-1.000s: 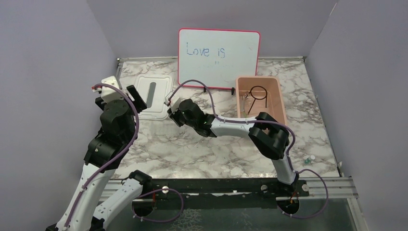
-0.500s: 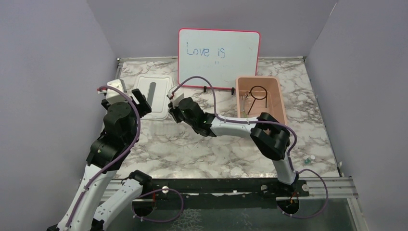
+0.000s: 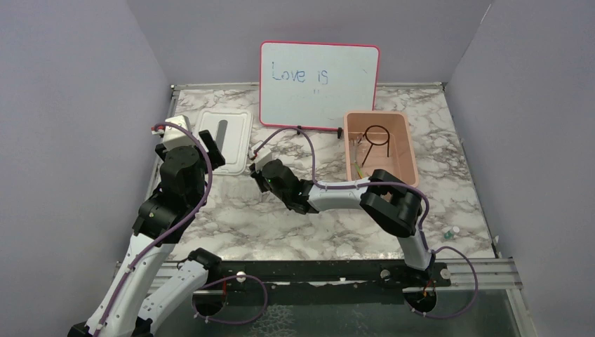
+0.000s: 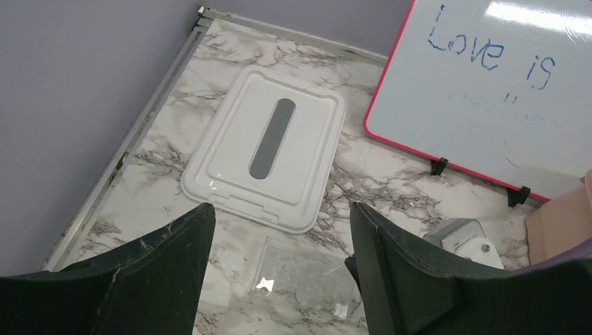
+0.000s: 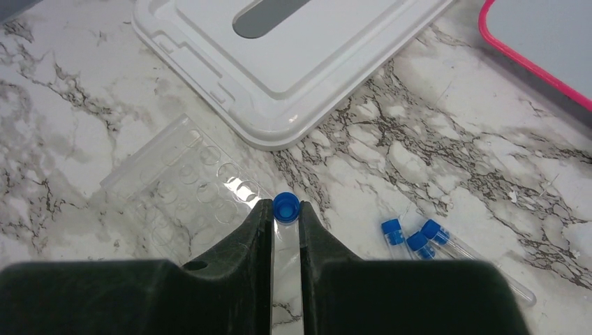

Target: Organize the chemistry lab equipment

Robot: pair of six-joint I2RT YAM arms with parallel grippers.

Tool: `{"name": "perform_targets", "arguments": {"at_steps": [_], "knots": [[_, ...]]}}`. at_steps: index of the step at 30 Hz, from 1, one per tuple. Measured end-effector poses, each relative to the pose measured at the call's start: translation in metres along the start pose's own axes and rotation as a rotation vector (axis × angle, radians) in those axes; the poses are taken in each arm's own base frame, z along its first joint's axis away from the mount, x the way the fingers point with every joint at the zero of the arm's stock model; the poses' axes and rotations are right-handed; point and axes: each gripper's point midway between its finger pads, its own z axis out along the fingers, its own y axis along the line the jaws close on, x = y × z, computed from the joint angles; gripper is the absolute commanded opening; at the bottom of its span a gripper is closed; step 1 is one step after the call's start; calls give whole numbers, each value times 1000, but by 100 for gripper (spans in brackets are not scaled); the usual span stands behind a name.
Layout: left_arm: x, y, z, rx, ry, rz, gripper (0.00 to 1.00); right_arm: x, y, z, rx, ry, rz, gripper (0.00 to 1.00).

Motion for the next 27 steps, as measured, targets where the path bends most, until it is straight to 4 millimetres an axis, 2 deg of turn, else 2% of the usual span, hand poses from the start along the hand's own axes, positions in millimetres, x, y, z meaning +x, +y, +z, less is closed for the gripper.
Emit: {"name": "perform_targets", "arguments": {"at_steps": [14,21,25,27], "knots": [[1,0,1,0,1,-6,74,-2,-2,-1,7,-60,-22,13],[1,0,0,1,-1,-8,74,8,-1,4,9,-42,-27,14],[0,0,0,2,-4,-10,74,6,0,7,10,-38,-28,19],[0,0,0,2,-5,-10,74,6,0,9,10,-38,-28,28]]}}
